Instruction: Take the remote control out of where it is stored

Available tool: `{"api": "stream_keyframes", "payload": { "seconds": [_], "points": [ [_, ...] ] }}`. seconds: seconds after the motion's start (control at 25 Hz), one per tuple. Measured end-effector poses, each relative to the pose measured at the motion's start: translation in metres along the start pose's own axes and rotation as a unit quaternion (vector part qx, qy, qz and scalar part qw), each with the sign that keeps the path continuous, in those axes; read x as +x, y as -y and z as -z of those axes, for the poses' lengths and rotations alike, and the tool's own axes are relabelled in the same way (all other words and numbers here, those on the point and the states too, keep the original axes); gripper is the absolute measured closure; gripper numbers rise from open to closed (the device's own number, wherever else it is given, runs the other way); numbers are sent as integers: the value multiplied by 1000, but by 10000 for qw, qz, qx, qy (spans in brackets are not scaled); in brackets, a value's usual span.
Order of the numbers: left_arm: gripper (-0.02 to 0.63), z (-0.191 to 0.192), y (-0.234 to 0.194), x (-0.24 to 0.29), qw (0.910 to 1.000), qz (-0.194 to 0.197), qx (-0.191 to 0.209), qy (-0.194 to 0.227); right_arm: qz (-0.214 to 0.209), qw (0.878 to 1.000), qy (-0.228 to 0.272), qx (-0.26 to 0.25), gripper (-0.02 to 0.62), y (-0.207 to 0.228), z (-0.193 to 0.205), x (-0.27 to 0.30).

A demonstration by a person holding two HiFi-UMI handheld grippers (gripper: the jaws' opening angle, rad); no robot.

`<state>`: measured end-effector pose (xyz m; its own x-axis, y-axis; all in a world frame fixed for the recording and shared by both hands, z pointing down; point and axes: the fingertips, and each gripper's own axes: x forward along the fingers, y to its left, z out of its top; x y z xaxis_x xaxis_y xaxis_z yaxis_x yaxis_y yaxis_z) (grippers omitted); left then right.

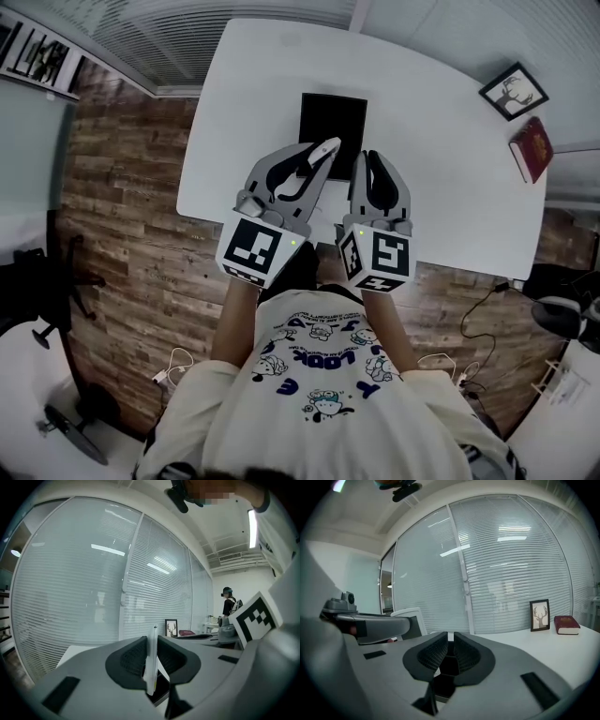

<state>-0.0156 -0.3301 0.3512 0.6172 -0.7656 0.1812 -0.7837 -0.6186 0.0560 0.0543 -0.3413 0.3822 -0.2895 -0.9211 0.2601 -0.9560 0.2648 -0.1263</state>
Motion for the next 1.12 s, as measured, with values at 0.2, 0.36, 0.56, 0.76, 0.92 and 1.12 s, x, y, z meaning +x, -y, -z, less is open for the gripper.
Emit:
{"api": "stream_keyframes", "payload": {
  "seconds": [0.2, 0.36, 0.56, 0.76, 0.92, 1.12],
  "points": [
    [531, 1, -3, -21, 9996, -271, -44, 42, -177, 9998, 55, -52, 538, -16, -1, -7],
    [531, 3, -6, -38, 9987, -500, -89, 48, -326, 9994, 83, -110, 538, -32, -3, -14],
    [531, 9, -10, -57, 9971, -739, -159, 64, -420, 9990, 99, -140, 538, -45, -2, -23],
    [531, 12, -9, -63, 9963, -837, -210, 46, -444, 9988, 98, -175, 538, -48, 0, -26],
    [531, 13, -5, -65, 9959, -879, -207, 44, -466, 9986, 99, -209, 538, -49, 0, -29],
    [531, 15, -2, -70, 9953, -932, -248, 54, -515, 9983, 112, -257, 538, -54, 0, -35]
  ]
}}
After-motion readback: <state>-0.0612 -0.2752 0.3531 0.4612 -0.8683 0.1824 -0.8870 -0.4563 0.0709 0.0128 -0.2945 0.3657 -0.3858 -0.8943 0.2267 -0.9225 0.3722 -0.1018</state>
